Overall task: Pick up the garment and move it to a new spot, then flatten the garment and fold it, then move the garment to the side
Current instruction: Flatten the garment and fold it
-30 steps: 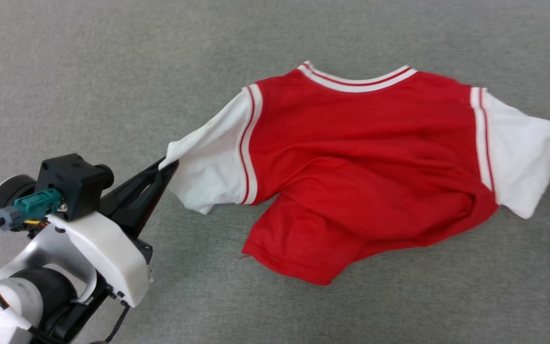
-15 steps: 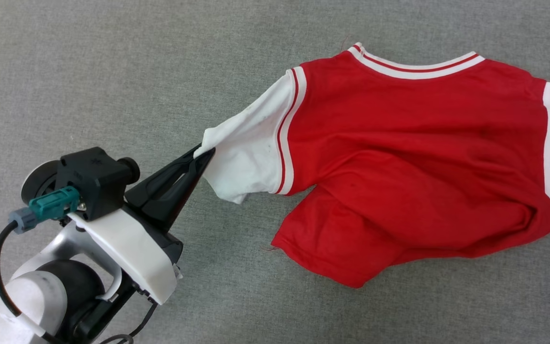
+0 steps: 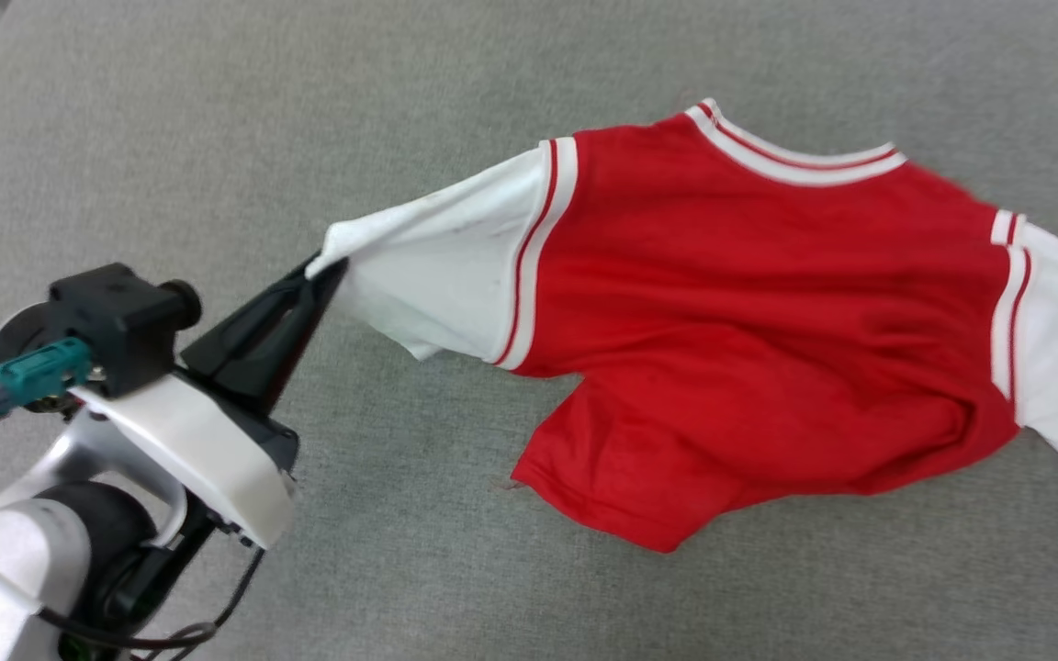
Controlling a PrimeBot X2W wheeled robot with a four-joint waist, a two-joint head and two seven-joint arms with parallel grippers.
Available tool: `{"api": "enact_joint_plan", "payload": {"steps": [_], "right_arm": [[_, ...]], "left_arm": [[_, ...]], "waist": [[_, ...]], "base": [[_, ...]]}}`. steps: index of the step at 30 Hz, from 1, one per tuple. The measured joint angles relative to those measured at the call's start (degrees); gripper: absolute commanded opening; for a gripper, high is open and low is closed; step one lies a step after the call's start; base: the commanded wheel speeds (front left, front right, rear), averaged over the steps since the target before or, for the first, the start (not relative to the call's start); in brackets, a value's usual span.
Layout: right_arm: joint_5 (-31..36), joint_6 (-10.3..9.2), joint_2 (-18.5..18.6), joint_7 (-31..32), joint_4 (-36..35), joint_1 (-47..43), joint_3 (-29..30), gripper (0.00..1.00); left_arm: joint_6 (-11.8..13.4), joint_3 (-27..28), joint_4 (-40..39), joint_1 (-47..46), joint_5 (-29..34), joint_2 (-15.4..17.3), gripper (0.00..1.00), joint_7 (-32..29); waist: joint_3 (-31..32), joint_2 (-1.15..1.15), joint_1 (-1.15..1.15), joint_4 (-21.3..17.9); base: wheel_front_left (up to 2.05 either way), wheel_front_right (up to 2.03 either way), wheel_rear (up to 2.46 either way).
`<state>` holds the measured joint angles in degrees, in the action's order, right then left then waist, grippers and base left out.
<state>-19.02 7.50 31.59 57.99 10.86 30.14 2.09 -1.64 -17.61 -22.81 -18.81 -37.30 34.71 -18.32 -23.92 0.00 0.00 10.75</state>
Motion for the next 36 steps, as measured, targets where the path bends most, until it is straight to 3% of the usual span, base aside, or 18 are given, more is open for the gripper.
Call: {"api": "enact_joint_plan", "payload": {"steps": [13,21,27,36], "right_arm": [[-4.2,0.00,2.1,-4.1,-7.8,2.7,0.7,0.00],[-6.8,0.01,3.6,-10.3,-15.4,4.2,-2.4,0.00],[-7.8,0.01,4.2,-13.8,-20.8,6.6,-2.2,0.00],[-8.2,0.01,4.5,-18.1,-24.1,11.1,-0.1,0.00]], "left_arm": [[1.9,8.5,-2.1,0.4,-0.3,3.3,0.00,4.2],[2.8,15.8,-4.7,-0.5,-2.6,7.8,0.00,3.4],[3.8,22.2,-7.1,-1.7,-3.3,10.8,0.00,3.4],[4.2,27.5,-9.0,-6.4,-4.8,12.5,0.00,5.2]], "waist": [[10.1,0.00,0.00,-4.9],[15.0,0.00,0.00,-7.6],[16.7,0.00,-0.01,-9.5],[15.8,0.00,-0.01,-10.9]], "base": [[0.00,0.00,0.00],[0.00,0.00,0.00],[0.00,0.00,0.00],[0.00,0.00,0.00]]}}
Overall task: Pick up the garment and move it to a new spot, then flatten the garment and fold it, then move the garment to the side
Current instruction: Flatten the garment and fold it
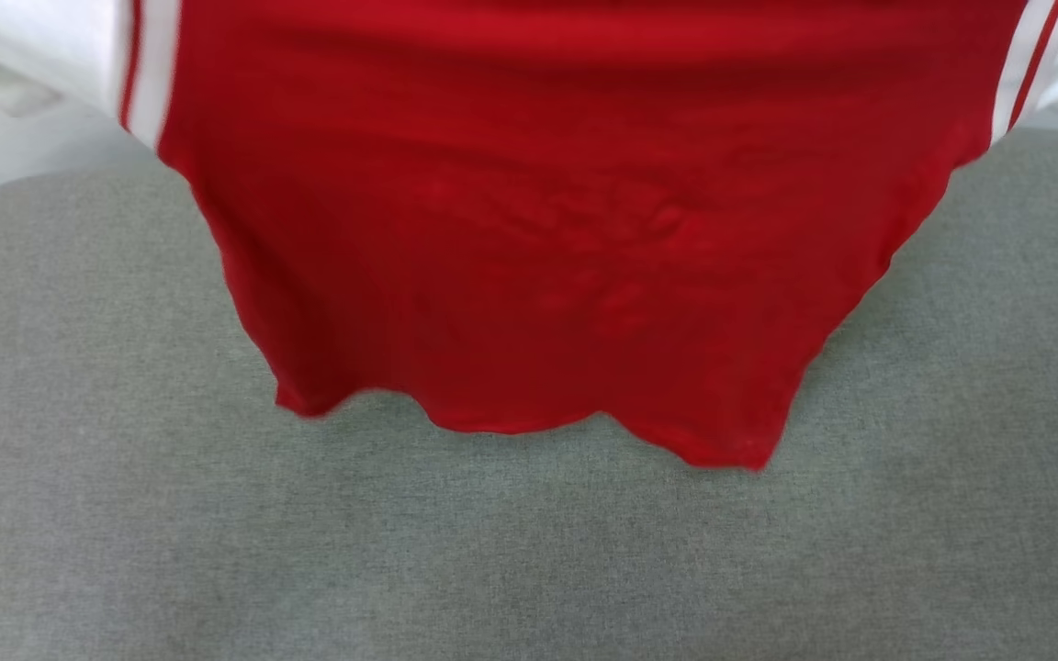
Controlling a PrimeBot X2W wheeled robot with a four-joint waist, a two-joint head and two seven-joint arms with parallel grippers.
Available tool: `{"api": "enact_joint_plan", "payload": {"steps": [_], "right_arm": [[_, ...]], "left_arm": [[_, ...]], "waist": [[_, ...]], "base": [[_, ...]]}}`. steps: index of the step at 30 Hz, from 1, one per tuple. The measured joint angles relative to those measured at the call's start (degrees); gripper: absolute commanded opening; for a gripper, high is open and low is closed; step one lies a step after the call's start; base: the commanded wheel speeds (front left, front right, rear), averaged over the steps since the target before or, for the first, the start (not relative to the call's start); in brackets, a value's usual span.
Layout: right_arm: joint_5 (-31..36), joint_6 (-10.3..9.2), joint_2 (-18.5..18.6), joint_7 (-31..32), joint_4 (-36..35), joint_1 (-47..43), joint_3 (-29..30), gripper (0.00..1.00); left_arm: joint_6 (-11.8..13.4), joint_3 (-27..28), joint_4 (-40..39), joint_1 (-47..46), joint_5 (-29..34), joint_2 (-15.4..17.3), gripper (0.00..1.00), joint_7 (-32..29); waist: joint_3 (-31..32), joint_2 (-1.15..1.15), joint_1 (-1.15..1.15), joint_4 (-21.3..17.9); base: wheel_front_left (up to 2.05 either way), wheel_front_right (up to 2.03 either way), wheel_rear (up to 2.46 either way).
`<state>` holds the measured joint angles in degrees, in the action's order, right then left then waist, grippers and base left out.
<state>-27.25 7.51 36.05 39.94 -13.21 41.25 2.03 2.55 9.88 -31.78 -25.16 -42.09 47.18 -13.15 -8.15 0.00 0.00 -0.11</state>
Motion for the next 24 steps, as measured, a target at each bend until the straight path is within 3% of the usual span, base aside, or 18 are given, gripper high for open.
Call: {"api": "enact_joint_plan", "payload": {"steps": [11,18,24], "right_arm": [[1.6,0.00,-0.2,-5.1,3.9,10.2,-2.5,0.00],[4.4,0.00,-0.3,-7.3,9.6,21.9,-4.3,0.00],[9.7,0.01,-2.6,-10.7,17.2,33.8,-5.3,0.00]], "left_arm": [[-2.1,-3.4,7.3,-14.4,0.0,1.7,0.00,2.1],[-5.5,-10.5,17.8,-31.3,0.9,0.4,0.00,4.1],[-7.4,-15.4,30.2,-47.6,3.8,-2.6,0.00,7.4]], "waist": [[-6.4,0.00,0.00,-0.3],[-14.0,0.00,0.01,0.4],[-20.9,0.00,0.01,1.2]], "base": [[0.00,0.00,0.00],[0.00,0.00,0.00],[0.00,0.00,0.00]]}}
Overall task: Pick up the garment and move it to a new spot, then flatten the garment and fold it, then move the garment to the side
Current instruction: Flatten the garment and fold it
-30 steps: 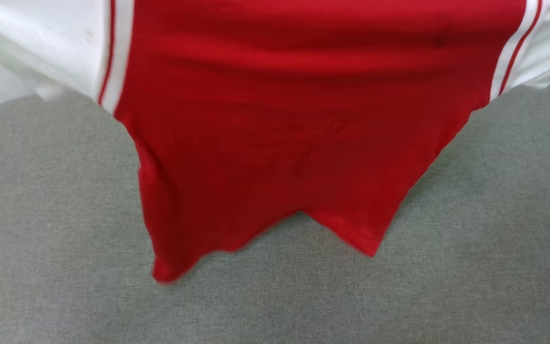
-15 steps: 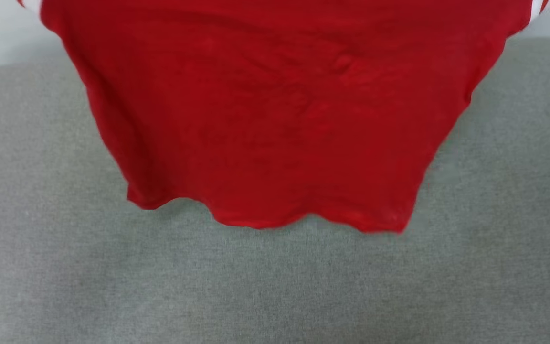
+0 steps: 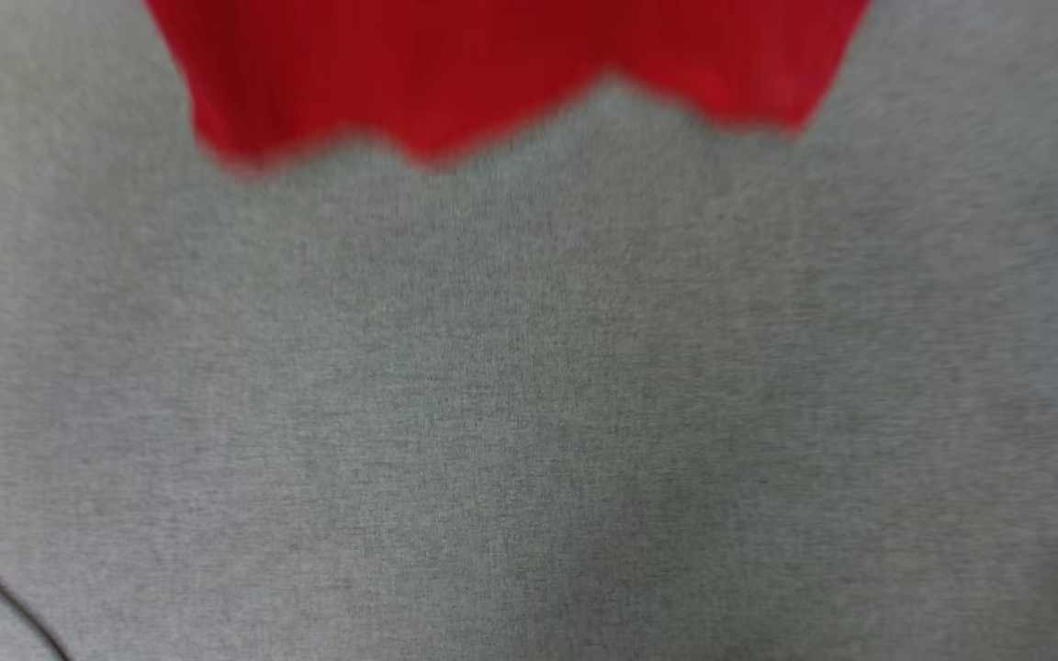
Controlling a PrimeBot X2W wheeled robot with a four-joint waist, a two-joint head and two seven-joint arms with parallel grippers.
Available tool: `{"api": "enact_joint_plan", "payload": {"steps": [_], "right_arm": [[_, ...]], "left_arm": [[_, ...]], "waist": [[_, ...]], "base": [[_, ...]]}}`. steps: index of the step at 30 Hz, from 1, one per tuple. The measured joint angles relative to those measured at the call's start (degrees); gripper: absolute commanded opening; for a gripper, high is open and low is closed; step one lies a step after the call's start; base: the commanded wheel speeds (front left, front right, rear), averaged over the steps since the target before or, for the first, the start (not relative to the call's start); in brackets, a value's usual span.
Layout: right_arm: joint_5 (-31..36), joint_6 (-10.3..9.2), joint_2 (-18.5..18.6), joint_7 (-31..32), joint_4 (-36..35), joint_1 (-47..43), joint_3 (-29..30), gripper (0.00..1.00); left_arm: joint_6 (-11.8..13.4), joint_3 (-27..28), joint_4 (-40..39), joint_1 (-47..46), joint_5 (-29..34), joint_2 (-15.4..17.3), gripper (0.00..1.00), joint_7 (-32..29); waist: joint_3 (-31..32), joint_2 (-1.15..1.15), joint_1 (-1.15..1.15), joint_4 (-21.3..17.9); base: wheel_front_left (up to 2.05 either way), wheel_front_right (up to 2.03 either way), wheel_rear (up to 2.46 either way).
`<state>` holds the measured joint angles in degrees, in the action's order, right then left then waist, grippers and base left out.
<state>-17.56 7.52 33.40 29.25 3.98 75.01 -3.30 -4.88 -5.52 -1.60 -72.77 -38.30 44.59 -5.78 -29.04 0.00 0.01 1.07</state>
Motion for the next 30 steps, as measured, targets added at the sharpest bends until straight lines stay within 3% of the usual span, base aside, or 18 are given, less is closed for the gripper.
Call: {"api": "enact_joint_plan", "payload": {"steps": [7,14,21,30], "right_arm": [[7.7,0.03,-3.2,-7.1,11.0,13.5,0.6,0.00],[14.4,0.02,-6.8,-15.0,21.1,21.2,3.2,0.00],[15.4,0.02,-9.8,-18.8,28.5,17.7,3.6,0.00],[12.1,0.01,-10.8,-20.9,32.6,4.0,0.8,0.00]], "left_arm": [[-1.3,-3.5,13.5,-15.5,2.5,-3.6,0.00,5.3],[-2.0,-5.4,23.0,-19.9,2.6,-7.8,0.00,11.7],[-2.4,-7.0,28.9,-15.2,0.4,-10.3,0.00,16.9],[-2.5,-10.8,30.5,1.9,-1.3,-14.3,0.00,20.1]], "waist": [[-6.8,0.00,0.01,1.0],[-10.5,0.00,0.01,2.3],[-10.7,0.00,0.00,2.5],[-6.6,0.00,0.00,2.4]], "base": [[0.00,0.00,0.00],[0.00,0.00,0.00],[0.00,0.00,0.00],[0.00,0.00,0.00]]}}
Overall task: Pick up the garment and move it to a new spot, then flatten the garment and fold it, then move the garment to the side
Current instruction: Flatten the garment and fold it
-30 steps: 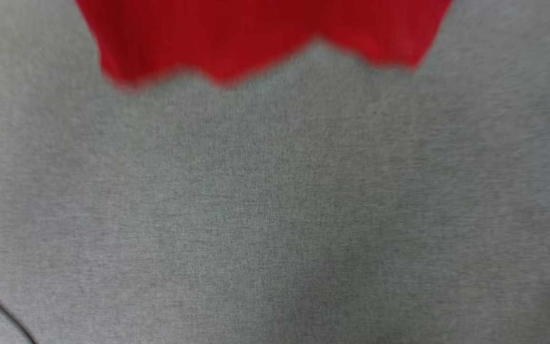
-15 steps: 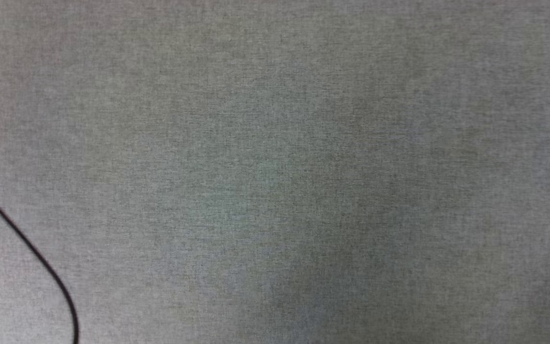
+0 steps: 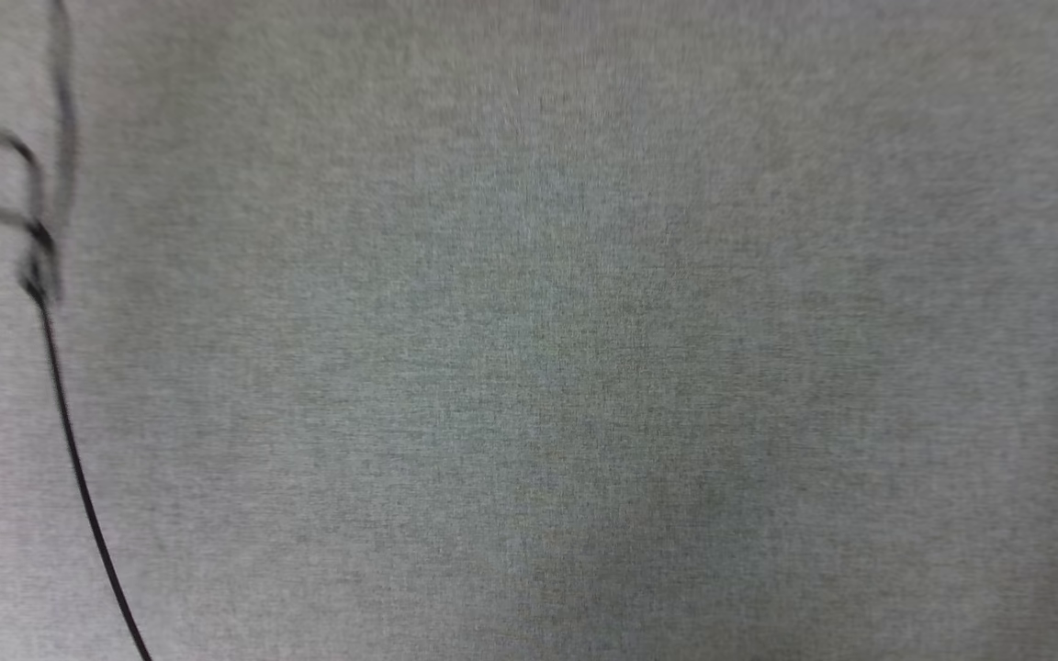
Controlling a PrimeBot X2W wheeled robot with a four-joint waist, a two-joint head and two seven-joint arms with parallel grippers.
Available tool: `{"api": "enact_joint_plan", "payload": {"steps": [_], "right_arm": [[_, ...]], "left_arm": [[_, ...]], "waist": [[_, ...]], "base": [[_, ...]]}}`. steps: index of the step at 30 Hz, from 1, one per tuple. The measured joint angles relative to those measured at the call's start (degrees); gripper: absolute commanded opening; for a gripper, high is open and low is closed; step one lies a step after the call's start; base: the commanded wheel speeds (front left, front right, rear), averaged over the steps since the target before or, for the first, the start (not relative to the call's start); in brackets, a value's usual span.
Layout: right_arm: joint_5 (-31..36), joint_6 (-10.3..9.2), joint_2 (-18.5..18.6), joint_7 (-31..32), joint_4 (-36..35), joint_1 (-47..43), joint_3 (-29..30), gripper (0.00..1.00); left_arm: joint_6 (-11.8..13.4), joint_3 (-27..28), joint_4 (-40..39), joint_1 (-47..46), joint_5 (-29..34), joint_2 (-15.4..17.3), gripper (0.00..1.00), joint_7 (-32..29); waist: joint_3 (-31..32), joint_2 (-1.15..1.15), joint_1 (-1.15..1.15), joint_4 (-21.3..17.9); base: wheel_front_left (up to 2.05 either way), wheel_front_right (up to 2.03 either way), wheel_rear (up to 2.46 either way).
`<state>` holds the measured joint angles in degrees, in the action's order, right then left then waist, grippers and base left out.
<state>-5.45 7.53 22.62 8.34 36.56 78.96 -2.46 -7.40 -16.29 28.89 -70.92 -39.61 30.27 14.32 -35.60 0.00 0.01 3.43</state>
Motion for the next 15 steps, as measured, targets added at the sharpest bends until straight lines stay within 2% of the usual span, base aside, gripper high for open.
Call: {"api": "enact_joint_plan", "payload": {"steps": [6,11,15], "right_arm": [[-4.1,-0.01,0.7,0.7,-1.5,-12.5,-3.5,0.00],[-10.3,-0.01,1.9,1.6,-4.4,-25.3,-4.2,0.00],[-14.6,-0.01,2.5,3.3,-8.8,-35.5,-5.6,0.00]], "left_arm": [[0.0,-2.9,-3.2,14.7,0.9,-0.5,0.00,0.5],[1.4,-3.9,-6.9,29.0,-0.4,-0.9,0.00,0.5],[2.8,-3.9,-9.3,38.4,-1.1,0.7,0.00,0.5]], "waist": [[5.3,0.00,0.00,-0.2],[10.5,0.00,-0.01,-0.3],[14.6,0.00,-0.02,-0.6]], "base": [[0.00,0.00,0.00],[0.00,0.00,0.00],[0.00,0.00,0.00]]}}
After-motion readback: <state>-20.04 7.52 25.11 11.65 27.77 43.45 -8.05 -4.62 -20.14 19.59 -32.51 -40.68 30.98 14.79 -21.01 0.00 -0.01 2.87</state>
